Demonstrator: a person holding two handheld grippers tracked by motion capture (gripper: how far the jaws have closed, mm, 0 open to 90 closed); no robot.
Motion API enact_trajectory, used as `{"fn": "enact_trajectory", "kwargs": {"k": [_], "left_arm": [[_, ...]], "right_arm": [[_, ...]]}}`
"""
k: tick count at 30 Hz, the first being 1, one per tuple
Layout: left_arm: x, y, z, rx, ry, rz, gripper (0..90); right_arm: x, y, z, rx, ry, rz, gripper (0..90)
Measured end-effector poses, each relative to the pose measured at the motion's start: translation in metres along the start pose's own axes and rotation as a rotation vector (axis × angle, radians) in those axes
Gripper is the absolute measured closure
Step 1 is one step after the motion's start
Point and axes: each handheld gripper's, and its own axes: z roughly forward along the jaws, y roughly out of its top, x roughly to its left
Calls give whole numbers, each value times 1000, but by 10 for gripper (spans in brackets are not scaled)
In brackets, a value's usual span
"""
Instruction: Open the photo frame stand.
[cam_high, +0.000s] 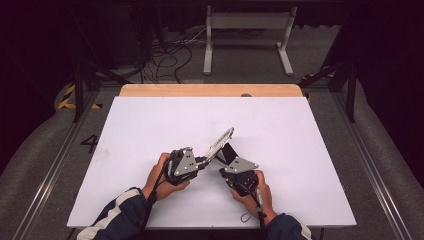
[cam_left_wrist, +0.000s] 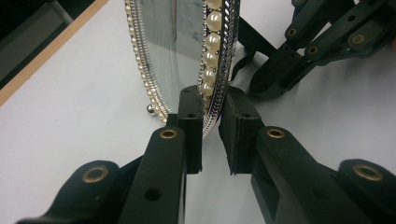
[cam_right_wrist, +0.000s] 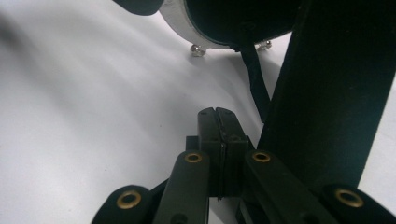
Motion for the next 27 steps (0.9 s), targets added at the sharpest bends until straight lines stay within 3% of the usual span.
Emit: {"fn": "enact_trajectory", "kwargs": {"k": [17,22,27], "left_arm": [[-1,0,2,-21,-31,0,778],[1,-1,0,-34,-63,-22,784],[-1,1,3,-35,-74,-15,780]], "right_arm": [[-6,-3,-5,1,6,8,900],[-10,-3,-6,0,9,15,900],[-15,-4,-8,-1,-1,29,900]]}}
